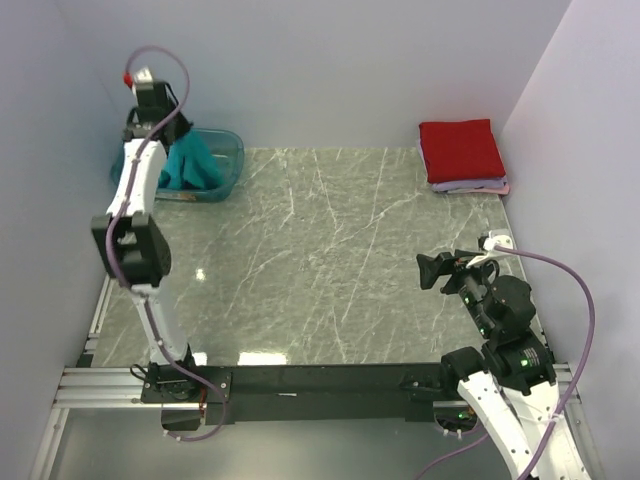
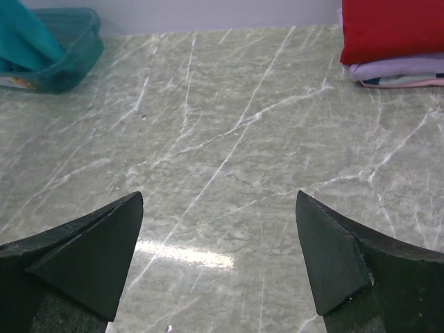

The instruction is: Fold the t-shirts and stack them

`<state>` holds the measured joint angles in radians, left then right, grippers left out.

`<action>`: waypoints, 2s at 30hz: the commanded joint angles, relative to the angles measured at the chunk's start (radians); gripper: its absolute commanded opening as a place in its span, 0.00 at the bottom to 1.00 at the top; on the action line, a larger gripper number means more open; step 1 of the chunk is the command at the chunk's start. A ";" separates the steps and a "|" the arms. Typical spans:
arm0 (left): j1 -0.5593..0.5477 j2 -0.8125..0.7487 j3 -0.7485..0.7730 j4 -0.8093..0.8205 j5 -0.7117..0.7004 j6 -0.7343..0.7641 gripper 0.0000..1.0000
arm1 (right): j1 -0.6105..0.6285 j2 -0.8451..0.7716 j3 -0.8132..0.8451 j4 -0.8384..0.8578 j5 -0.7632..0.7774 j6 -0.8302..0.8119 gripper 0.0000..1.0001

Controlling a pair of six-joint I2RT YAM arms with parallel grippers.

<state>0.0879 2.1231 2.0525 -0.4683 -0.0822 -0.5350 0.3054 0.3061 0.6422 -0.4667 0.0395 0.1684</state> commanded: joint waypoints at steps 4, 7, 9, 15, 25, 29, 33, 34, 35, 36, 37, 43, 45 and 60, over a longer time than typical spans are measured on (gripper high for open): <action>-0.174 -0.431 0.046 0.083 0.093 -0.005 0.03 | 0.005 -0.030 0.088 -0.004 -0.020 0.028 0.96; -0.246 -0.532 0.032 0.109 0.168 -0.028 0.04 | 0.006 -0.048 0.102 -0.003 -0.021 0.032 0.96; -0.299 -0.590 0.018 0.132 0.249 -0.054 0.06 | 0.006 -0.055 0.112 -0.004 -0.020 0.036 0.96; -0.390 -0.712 -0.201 0.234 0.527 -0.115 0.11 | 0.006 -0.053 0.140 -0.021 -0.036 0.060 0.96; -0.395 -1.070 -0.975 0.085 0.137 0.009 0.88 | 0.006 -0.024 0.129 -0.050 -0.110 0.095 0.96; -0.392 -1.198 -1.195 0.054 -0.091 -0.100 0.99 | 0.006 0.043 0.109 -0.044 -0.159 0.124 0.96; -0.335 -1.177 -1.269 0.100 -0.137 -0.160 0.98 | 0.006 0.126 0.097 -0.015 -0.271 0.149 0.96; -0.317 -1.155 -1.275 0.114 -0.134 -0.184 0.97 | 0.006 0.160 0.097 -0.013 -0.283 0.151 0.96; -0.295 -1.134 -1.281 0.143 -0.126 -0.195 0.97 | 0.006 0.177 0.099 -0.015 -0.302 0.155 0.97; -0.249 -1.082 -1.278 0.161 -0.116 -0.206 0.95 | 0.008 0.191 0.100 -0.019 -0.312 0.152 0.97; -0.226 -1.056 -1.278 0.186 -0.094 -0.221 0.92 | 0.006 0.217 0.100 -0.027 -0.323 0.148 0.96; -0.113 -0.804 -1.171 0.313 -0.045 -0.237 0.75 | 0.006 0.245 0.085 -0.050 -0.351 0.129 0.97; -0.093 -0.703 -1.129 0.326 -0.051 -0.232 0.74 | 0.006 0.242 0.080 -0.046 -0.343 0.132 0.97; -0.017 -0.187 -0.635 0.232 -0.111 -0.162 0.72 | 0.006 0.281 0.060 -0.053 -0.357 0.137 0.97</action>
<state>0.0647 1.8999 1.3556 -0.2062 -0.1673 -0.7319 0.3054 0.5690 0.7113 -0.5400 -0.2848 0.3031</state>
